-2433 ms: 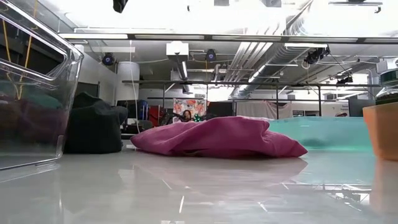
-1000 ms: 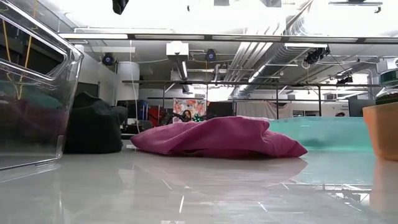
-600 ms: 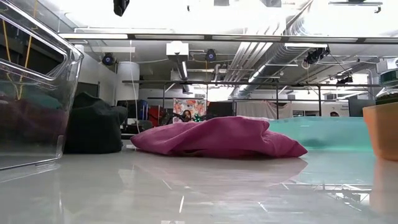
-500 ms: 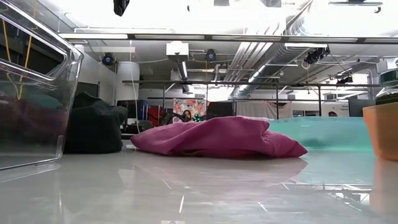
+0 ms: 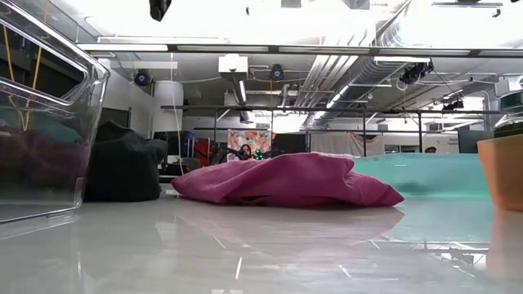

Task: Sort spices by type
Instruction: Put the green seasoning bottle into the orange bin

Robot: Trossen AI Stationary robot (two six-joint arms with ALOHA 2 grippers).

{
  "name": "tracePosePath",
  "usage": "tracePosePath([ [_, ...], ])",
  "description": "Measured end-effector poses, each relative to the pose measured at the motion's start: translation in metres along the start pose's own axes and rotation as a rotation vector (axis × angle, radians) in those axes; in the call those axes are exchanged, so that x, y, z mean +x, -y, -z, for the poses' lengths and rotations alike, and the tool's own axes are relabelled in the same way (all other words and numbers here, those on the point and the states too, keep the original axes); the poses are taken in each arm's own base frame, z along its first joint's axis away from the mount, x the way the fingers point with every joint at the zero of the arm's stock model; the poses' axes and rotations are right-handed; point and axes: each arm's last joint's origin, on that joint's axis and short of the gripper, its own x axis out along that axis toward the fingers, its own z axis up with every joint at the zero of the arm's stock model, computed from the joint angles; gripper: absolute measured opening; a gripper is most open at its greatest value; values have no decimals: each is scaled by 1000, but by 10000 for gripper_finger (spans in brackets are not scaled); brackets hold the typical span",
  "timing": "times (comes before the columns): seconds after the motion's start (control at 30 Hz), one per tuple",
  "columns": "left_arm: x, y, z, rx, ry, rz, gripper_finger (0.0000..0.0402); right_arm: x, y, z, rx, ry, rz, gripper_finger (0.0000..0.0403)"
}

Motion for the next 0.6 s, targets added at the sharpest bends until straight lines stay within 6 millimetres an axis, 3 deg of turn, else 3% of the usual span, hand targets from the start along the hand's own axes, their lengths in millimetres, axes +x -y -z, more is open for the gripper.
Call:
tracePosePath([
  [0.13, 0, 0, 0, 0, -1, 6, 0, 15, 19, -5, -43, 11, -26, 194],
  [0.37, 1, 4, -5, -1, 44, 57, 0, 36, 32, -13, -190, -20, -13, 194],
  [0.6, 13, 11, -5, 29, 60, 135, 0, 42, 37, -19, -294, -5, -9, 194],
])
